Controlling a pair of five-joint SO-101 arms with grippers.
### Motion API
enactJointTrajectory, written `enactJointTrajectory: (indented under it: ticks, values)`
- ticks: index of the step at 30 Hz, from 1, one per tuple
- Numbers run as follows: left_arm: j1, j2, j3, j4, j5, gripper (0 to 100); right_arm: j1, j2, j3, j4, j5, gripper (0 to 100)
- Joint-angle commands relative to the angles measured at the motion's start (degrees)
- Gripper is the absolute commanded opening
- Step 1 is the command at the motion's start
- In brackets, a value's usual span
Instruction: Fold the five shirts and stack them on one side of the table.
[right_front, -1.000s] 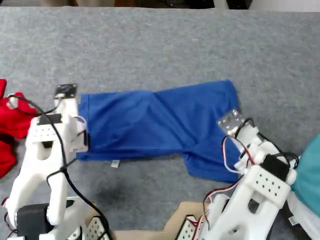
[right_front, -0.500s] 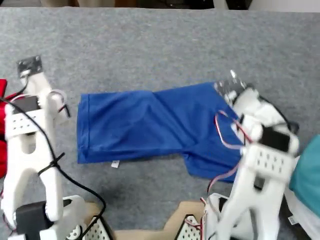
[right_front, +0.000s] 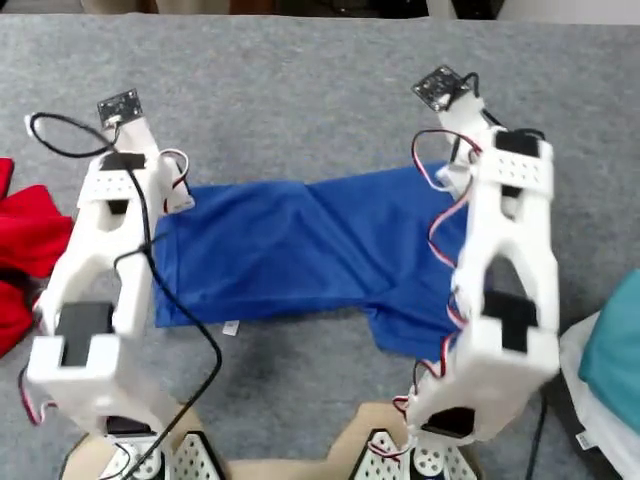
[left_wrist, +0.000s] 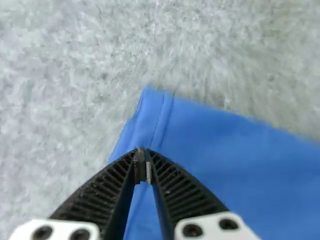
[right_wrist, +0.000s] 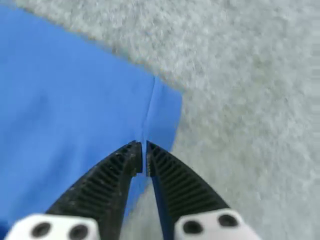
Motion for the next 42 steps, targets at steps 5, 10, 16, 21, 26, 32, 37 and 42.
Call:
enactJointTrajectory:
  ticks: [5,10,16,21,26,32,37,42]
  values:
    - [-2.7,13.4,-15.0,6.2,0.4,2,0.8,16.8,-17.5,-1.0,-0.6,3.4]
    - [-7.1,22.5,-27.3,11.4,0.1,2,3.6,26.5,-28.8,-0.7,-0.5,3.4]
    - [-10.7,30.0,-42.9,17.2,0.0,2,3.9,34.6,-43.7,6.9,-0.3,3.3]
    - [-10.8,34.1,-55.2,22.2,0.0,2,2.9,38.3,-56.2,15.8,-0.1,0.5]
    - [-10.0,36.6,-65.1,29.5,0.0,2,1.2,38.3,-68.9,28.3,1.7,0.5]
    - [-7.6,37.1,-72.8,39.9,0.0,2,1.2,38.6,-87.8,45.5,2.4,0.5]
    - [-5.5,36.7,-78.8,46.3,-3.0,2,3.7,38.5,-87.1,45.5,2.3,0.5]
    - [-4.9,35.1,-80.8,47.7,-4.7,2,5.5,33.5,-74.2,45.5,2.3,0.5]
